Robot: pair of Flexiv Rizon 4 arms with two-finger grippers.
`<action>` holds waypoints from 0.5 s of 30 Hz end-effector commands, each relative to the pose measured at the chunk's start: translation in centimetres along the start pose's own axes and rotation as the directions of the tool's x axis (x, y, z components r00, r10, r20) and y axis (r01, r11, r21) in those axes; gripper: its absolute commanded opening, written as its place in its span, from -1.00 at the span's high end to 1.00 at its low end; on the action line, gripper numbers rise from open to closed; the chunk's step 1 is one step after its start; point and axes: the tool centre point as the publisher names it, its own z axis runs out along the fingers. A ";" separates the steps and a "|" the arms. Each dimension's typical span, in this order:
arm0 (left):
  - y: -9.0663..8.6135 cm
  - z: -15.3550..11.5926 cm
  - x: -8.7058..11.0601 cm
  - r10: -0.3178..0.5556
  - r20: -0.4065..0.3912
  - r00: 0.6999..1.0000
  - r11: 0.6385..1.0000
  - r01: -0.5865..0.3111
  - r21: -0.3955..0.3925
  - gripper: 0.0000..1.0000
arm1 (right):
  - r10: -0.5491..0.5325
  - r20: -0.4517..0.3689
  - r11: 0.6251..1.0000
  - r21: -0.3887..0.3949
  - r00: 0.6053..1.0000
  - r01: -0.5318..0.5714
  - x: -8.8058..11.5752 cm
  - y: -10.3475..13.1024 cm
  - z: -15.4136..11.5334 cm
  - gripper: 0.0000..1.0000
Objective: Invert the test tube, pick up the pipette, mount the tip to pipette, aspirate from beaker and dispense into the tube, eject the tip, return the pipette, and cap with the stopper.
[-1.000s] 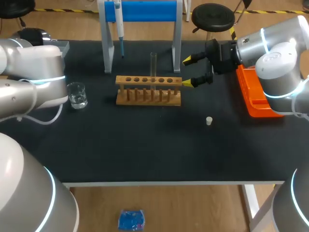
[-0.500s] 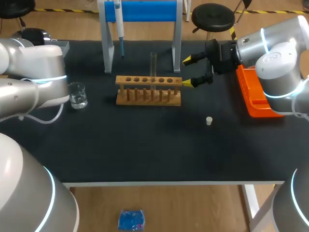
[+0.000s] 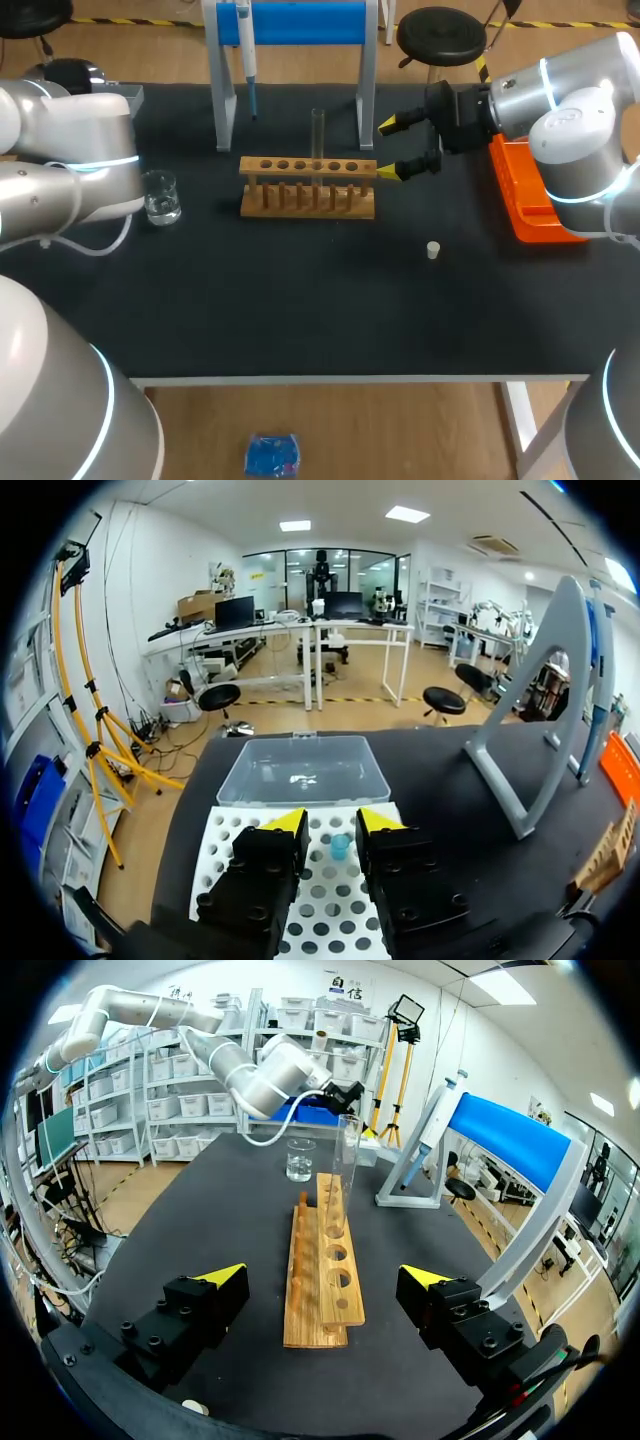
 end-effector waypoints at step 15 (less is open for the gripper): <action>0.3 0.5 -0.1 0.010 0.014 1.000 1.000 -0.010 -0.019 1.00 | 0.000 -0.001 1.000 0.001 1.000 0.000 0.0 0.0 0.0 -1.00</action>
